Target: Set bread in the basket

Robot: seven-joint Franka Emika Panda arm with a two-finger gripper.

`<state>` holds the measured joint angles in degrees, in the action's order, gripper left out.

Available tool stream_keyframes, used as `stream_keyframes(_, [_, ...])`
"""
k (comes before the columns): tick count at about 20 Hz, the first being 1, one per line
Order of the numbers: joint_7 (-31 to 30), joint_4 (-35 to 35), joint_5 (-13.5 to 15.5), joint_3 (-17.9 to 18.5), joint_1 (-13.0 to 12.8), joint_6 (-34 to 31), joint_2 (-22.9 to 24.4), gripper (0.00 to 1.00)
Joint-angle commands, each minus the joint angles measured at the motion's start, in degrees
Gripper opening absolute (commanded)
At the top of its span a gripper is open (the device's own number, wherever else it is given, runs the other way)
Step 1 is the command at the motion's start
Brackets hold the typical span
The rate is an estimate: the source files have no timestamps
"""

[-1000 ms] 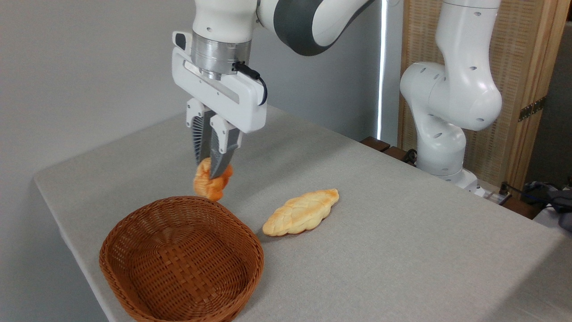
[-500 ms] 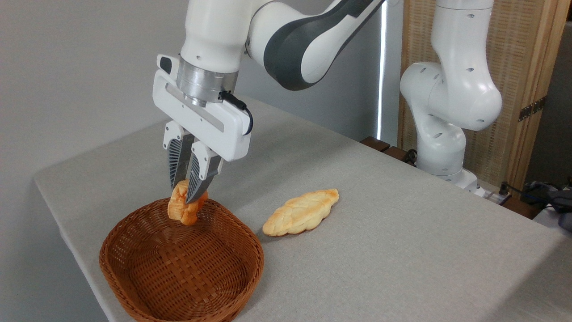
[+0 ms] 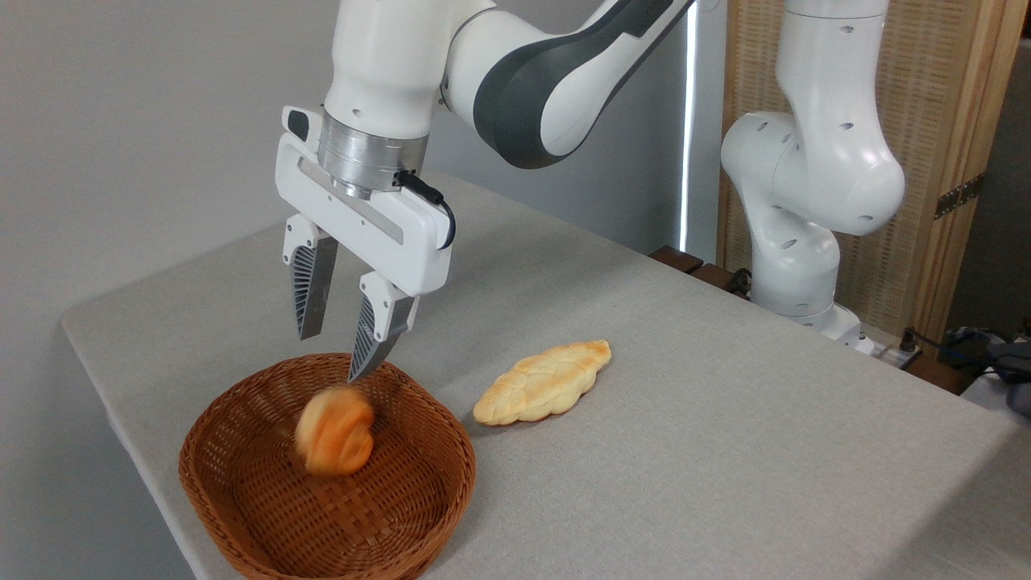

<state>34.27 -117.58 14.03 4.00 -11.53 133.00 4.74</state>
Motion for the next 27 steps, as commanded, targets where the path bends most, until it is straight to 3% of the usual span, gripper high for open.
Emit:
stream_keyframes(1, [-0.7,0.2,0.6,0.4,-0.3,0.1,0.0,1.00])
stream_keyframes(5, [-0.9,0.2,0.2,0.8,-0.2,-0.1,0.1,1.00])
stream_keyframes(8, [-0.9,0.5,-0.2,2.7,-0.2,-4.8,0.6,1.00])
stream_keyframes(11, [-0.9,3.9,-5.8,4.2,-0.2,-13.6,0.9,1.00])
stream_keyframes(14, [-0.7,6.6,-7.1,5.8,-0.2,-18.8,0.8,1.00])
stream_keyframes(18, [-0.3,6.7,-11.0,6.8,-0.2,-19.2,0.3,1.00])
stream_keyframes(27, [0.7,6.8,-13.1,7.1,-0.2,-19.1,0.2,1.00])
